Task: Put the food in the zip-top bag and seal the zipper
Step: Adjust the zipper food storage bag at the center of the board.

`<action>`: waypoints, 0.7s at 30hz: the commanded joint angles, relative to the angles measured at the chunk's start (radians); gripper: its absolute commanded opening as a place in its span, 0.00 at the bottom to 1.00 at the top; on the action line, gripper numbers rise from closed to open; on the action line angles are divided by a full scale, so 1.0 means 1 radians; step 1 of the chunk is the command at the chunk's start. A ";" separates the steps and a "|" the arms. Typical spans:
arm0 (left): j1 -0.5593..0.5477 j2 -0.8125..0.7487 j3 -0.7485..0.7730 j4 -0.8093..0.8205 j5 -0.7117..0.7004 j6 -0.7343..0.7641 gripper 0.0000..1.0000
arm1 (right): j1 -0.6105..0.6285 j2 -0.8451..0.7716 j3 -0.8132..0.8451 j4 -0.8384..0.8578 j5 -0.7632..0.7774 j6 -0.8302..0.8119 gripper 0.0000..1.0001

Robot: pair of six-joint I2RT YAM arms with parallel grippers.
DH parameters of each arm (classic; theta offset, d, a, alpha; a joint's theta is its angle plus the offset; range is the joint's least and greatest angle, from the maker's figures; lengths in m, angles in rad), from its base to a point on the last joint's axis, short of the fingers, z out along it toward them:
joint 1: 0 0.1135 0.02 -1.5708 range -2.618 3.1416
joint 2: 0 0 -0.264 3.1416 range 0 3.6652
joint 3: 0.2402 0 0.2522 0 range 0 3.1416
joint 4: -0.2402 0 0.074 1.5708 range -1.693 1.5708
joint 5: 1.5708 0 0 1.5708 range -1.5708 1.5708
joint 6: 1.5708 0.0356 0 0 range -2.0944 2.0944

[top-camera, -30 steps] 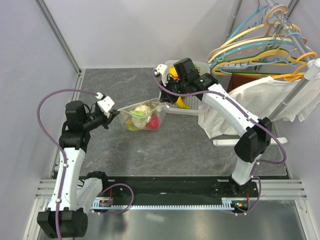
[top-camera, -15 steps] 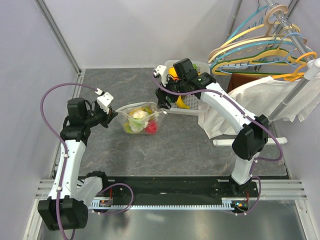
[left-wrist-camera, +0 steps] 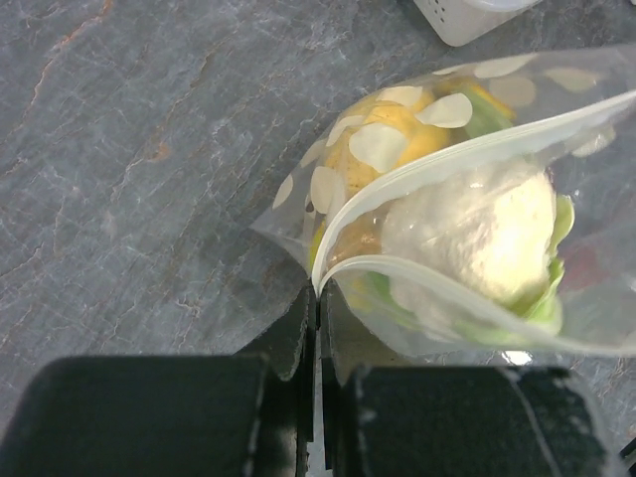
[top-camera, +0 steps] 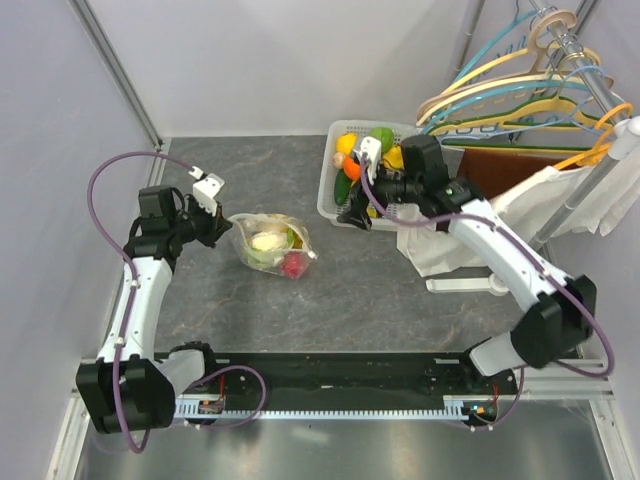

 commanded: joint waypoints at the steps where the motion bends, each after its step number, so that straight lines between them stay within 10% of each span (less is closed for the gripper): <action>1: 0.009 0.026 0.056 0.005 -0.016 -0.059 0.02 | 0.013 -0.156 -0.250 0.345 -0.085 0.024 0.92; 8: 0.012 0.063 0.086 -0.015 -0.016 -0.088 0.02 | 0.120 -0.328 -0.625 0.662 0.024 -0.006 0.95; 21: 0.013 0.079 0.089 -0.020 -0.024 -0.096 0.02 | 0.342 -0.244 -0.702 0.916 0.193 -0.106 0.82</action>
